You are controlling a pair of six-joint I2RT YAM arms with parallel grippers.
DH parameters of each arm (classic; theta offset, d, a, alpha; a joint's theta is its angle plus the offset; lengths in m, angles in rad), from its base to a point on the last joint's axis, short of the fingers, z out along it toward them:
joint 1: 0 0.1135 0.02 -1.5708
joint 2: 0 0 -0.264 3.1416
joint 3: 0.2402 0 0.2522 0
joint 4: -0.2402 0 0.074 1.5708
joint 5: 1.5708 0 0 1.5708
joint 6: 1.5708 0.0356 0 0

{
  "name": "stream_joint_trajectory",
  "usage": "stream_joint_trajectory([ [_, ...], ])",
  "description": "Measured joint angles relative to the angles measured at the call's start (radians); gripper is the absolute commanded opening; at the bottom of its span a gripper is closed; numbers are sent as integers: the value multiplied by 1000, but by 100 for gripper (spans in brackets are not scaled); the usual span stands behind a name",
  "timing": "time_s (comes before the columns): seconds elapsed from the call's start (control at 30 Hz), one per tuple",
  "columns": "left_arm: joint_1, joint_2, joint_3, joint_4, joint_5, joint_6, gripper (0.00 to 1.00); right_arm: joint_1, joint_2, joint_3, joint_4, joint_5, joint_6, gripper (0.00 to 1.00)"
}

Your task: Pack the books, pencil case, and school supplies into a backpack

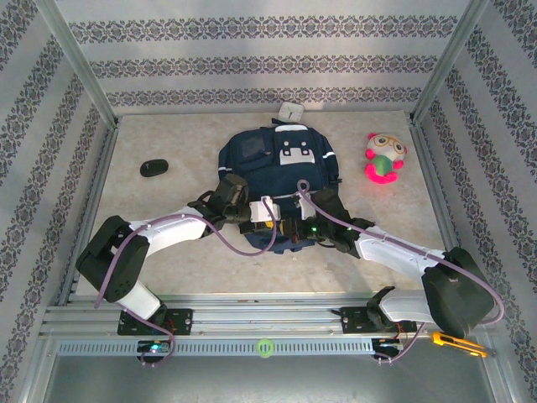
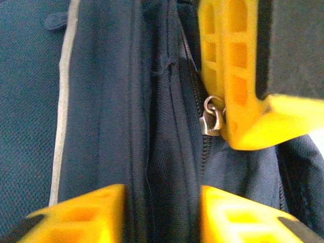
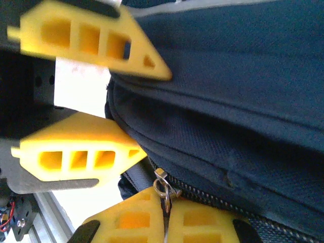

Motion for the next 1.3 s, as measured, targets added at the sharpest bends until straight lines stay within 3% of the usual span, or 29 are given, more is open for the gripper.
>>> stream_joint_trajectory([
  [0.13,1,-13,0,-21,-2,17,2,-44,-18,-14,-2,-4,0,0],
  [0.37,46,-129,-3,-148,-20,81,0,-181,-63,-30,-52,-82,-34,0],
  [0.5,65,-180,-10,-217,-31,116,1,-209,-66,-30,-71,-135,-57,0],
  [0.57,67,-193,-12,-248,-31,127,9,-208,-64,-30,-73,-156,-60,0],
  [0.67,67,-205,-12,-285,-18,125,42,-196,-59,-30,-74,-166,-62,0],
  [0.77,45,-214,-12,-303,-3,80,65,-195,-55,-30,-77,-161,-64,0],
  [0.9,-66,-199,-5,-240,-35,9,75,-195,-51,-30,-77,-161,-64,0],
  [1.0,-148,-137,26,-152,-91,-32,76,-195,-51,-30,-76,-161,-64,0],
  [1.13,-181,-50,50,-46,-168,-61,69,-189,-51,-30,-73,-158,-64,0],
  [1.17,-180,-27,55,-28,-195,-66,62,-189,-51,-30,-73,-157,-64,0],
  [1.27,-177,22,67,-10,-255,-68,16,-189,-51,-30,-74,-156,-65,0],
  [1.3,-176,29,68,-3,-270,-68,8,-189,-51,-30,-75,-153,-66,0],
])
